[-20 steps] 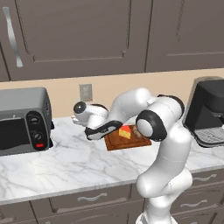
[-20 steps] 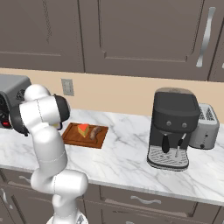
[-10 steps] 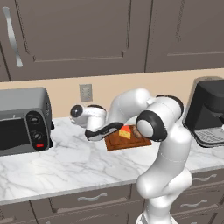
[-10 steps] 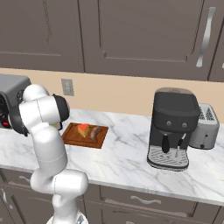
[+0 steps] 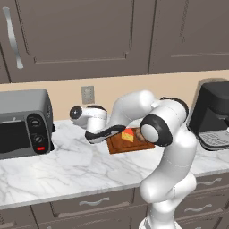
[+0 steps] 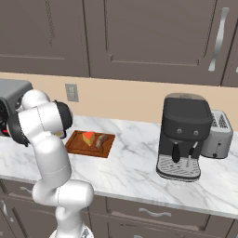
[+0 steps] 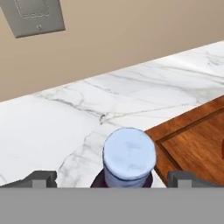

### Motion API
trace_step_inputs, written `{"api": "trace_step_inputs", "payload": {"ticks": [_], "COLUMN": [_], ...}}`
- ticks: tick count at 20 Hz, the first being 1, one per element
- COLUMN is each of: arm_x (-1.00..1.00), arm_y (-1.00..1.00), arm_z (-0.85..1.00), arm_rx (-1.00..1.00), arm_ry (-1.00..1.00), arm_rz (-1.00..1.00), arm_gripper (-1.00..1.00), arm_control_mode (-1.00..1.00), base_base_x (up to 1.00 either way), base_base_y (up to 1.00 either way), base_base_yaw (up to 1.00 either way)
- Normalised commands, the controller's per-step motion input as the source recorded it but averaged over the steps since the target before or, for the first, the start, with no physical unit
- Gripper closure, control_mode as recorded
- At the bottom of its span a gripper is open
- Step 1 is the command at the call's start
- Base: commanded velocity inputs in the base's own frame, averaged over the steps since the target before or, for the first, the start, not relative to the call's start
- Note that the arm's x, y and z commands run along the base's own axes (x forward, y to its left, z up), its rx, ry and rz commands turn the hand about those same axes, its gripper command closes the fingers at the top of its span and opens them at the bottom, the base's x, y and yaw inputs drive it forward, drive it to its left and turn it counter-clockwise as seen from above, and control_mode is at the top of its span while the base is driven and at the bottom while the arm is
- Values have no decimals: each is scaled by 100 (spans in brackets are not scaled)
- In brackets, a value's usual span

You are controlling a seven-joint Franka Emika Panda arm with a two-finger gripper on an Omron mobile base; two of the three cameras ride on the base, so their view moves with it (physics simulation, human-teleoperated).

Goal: Retrieve the reheated potato from the microwave, then place the potato, cheese, and condiment on the cutting board.

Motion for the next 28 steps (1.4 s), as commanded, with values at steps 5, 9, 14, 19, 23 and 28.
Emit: {"api": "trace_step_inputs", "payload": {"ticks": [5, 9, 14, 19, 23, 28], "arm_x": [1, 5, 10, 12, 13, 7], "arm_y": [-3, -5, -5, -2, 0, 0], "arm_z": [2, 0, -1, -1, -3, -3], "arm_rx": [0, 0, 0, 0, 0, 0], "arm_ry": [0, 0, 0, 0, 0, 0], "arm_rz": [0, 0, 0, 1, 4, 4], "arm_gripper": [-100, -100, -100, -100, -100, 100], "arm_control_mode": [-100, -100, -100, -100, -100, -100], "base_base_x": [0, 0, 0, 0, 0, 0], "base_base_y": [0, 0, 0, 0, 0, 0], "base_base_yaw": [0, 0, 0, 0, 0, 0]}}
